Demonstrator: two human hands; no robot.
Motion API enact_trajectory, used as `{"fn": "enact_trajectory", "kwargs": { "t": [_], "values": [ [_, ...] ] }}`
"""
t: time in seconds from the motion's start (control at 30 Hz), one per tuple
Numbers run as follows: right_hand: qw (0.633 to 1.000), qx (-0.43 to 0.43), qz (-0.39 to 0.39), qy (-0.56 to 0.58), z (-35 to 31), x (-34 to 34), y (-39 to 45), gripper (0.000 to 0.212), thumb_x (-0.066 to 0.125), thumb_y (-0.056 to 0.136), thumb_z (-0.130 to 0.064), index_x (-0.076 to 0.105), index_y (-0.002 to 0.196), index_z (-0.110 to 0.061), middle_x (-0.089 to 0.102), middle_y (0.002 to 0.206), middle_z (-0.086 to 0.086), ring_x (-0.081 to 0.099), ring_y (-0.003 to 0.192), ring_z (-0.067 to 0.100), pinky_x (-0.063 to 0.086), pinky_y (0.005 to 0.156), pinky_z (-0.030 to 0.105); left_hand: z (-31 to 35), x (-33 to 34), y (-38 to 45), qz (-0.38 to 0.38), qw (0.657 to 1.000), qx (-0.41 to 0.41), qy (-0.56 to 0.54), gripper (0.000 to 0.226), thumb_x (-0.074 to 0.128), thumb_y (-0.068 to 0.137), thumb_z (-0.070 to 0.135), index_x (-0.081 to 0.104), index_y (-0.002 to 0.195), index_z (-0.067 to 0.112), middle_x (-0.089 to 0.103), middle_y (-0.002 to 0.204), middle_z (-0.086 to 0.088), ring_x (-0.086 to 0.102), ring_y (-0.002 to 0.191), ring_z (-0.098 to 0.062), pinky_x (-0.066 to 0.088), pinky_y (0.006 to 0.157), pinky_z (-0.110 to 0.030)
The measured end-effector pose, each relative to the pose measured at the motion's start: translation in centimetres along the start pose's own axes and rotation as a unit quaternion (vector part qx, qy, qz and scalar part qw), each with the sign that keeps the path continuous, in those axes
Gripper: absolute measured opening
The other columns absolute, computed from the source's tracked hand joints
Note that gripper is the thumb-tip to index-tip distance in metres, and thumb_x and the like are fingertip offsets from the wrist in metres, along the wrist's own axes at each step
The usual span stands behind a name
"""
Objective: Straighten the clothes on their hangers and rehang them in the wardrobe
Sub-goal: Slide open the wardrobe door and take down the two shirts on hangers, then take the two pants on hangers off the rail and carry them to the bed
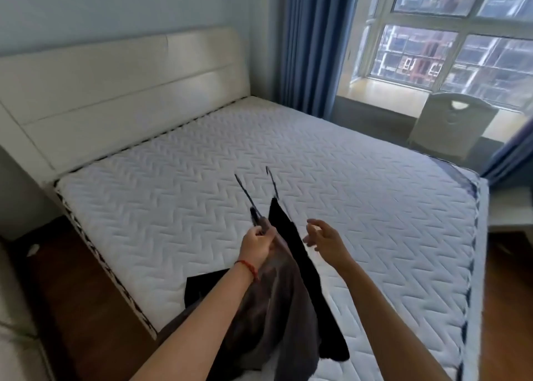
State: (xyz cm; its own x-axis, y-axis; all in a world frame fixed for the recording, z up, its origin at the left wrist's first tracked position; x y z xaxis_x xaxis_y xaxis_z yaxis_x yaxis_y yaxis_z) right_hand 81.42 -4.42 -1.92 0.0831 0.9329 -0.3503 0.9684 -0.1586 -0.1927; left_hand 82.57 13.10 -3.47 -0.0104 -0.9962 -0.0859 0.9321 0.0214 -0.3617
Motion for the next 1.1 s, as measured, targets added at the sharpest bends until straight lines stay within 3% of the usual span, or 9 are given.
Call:
{"fn": "enact_trajectory", "kwargs": {
  "t": [0.07, 0.13, 0.2, 0.33, 0.43, 0.53, 0.63, 0.83, 1.1],
  "values": [
    [0.997, 0.044, -0.023, -0.060, 1.8, 0.6, 0.8, 0.034, 0.052, 0.093, -0.025, 0.054, 0.122, -0.007, 0.066, 0.101, 0.011, 0.060, 0.092, 0.022, 0.042, 0.082, 0.026, -1.8, -1.4, 0.2, -0.001, 0.997, -0.026, 0.067, 0.041, 0.063, 0.081, 0.036, 0.055, 0.109, 0.007, 0.062, 0.102, -0.017, 0.060, 0.100, -0.032, 0.050, 0.086, -0.041],
    [0.994, 0.042, -0.033, -0.098, 2.3, 1.7, 1.3, 0.031, 0.053, 0.092, -0.023, 0.058, 0.119, -0.008, 0.064, 0.107, 0.010, 0.059, 0.107, 0.024, 0.038, 0.085, 0.026, -2.5, -4.0, -1.0, 0.017, 0.991, -0.031, 0.130, 0.054, 0.058, 0.087, 0.034, 0.045, 0.129, 0.004, 0.055, 0.127, -0.015, 0.054, 0.117, -0.031, 0.043, 0.101, -0.039],
    [0.992, 0.025, -0.069, -0.106, 1.6, 4.0, 1.5, 0.020, 0.054, 0.092, -0.019, 0.063, 0.107, -0.010, 0.062, 0.099, 0.004, 0.060, 0.102, 0.023, 0.038, 0.081, 0.024, -3.1, -7.1, -2.5, 0.037, 0.980, -0.011, 0.194, 0.045, 0.056, 0.089, 0.025, 0.048, 0.128, 0.005, 0.055, 0.131, -0.013, 0.053, 0.120, -0.026, 0.039, 0.101, -0.030],
    [0.973, -0.024, -0.182, -0.141, -0.5, 11.8, 1.7, 0.020, 0.054, 0.092, -0.018, 0.063, 0.109, -0.013, 0.059, 0.098, 0.003, 0.053, 0.097, 0.016, 0.036, 0.080, 0.023, -5.6, -15.5, -6.2, 0.099, 0.957, -0.013, 0.273, 0.038, 0.054, 0.090, 0.020, 0.052, 0.126, 0.008, 0.055, 0.131, -0.010, 0.052, 0.122, -0.021, 0.037, 0.100, -0.024],
    [0.943, -0.059, -0.266, -0.192, -2.0, 18.7, 0.2, 0.031, 0.051, 0.093, -0.021, 0.058, 0.122, -0.010, 0.061, 0.117, 0.007, 0.055, 0.110, 0.020, 0.035, 0.084, 0.022, -8.5, -22.5, -11.0, 0.180, 0.938, -0.067, 0.289, 0.036, 0.054, 0.090, 0.022, 0.054, 0.124, 0.011, 0.060, 0.125, -0.008, 0.056, 0.115, -0.019, 0.040, 0.096, -0.024],
    [0.892, -0.102, -0.363, -0.251, -3.0, 25.4, -3.3, 0.036, 0.046, 0.096, -0.023, 0.052, 0.129, -0.011, 0.057, 0.129, 0.009, 0.052, 0.119, 0.025, 0.036, 0.087, 0.024, -11.9, -27.5, -17.5, 0.246, 0.924, -0.134, 0.259, 0.035, 0.053, 0.090, 0.027, 0.055, 0.122, 0.013, 0.063, 0.117, -0.004, 0.058, 0.110, -0.016, 0.043, 0.094, -0.023],
    [0.839, -0.161, -0.439, -0.278, -3.7, 31.2, -8.0, 0.036, 0.047, 0.095, -0.025, 0.052, 0.129, -0.012, 0.059, 0.127, 0.009, 0.055, 0.111, 0.021, 0.037, 0.085, 0.023, -15.2, -30.4, -24.7, 0.328, 0.904, -0.180, 0.204, 0.033, 0.054, 0.090, 0.025, 0.056, 0.120, 0.013, 0.064, 0.114, -0.004, 0.059, 0.107, -0.016, 0.044, 0.093, -0.023],
    [0.725, -0.281, -0.563, -0.279, -5.8, 40.0, -20.3, 0.034, 0.051, 0.093, -0.028, 0.055, 0.124, -0.014, 0.061, 0.124, 0.004, 0.056, 0.116, 0.018, 0.039, 0.089, 0.020, -19.3, -32.8, -38.6, 0.503, 0.824, -0.226, 0.132, 0.031, 0.059, 0.087, 0.018, 0.060, 0.116, 0.008, 0.064, 0.114, -0.009, 0.059, 0.110, -0.020, 0.042, 0.095, -0.025],
    [0.566, -0.393, -0.663, -0.291, -5.7, 45.3, -36.9, 0.032, 0.051, 0.092, -0.030, 0.058, 0.120, -0.015, 0.061, 0.117, 0.001, 0.058, 0.111, 0.018, 0.042, 0.093, 0.026, -23.1, -32.2, -52.9, 0.593, 0.740, -0.299, 0.112, 0.038, 0.058, 0.088, 0.023, 0.055, 0.123, 0.008, 0.058, 0.127, -0.009, 0.054, 0.119, -0.018, 0.038, 0.099, -0.023]
  ]
}}
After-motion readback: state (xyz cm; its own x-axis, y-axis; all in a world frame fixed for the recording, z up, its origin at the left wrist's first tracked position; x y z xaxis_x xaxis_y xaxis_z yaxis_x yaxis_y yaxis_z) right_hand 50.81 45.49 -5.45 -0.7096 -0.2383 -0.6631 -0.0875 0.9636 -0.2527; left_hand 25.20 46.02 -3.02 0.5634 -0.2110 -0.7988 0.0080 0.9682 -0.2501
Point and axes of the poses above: each hand's wrist, its own y-axis towards the middle knuckle, its own x-axis out of the palm, z = x × y, the point moved 4 cm from there along y, towards the middle knuckle
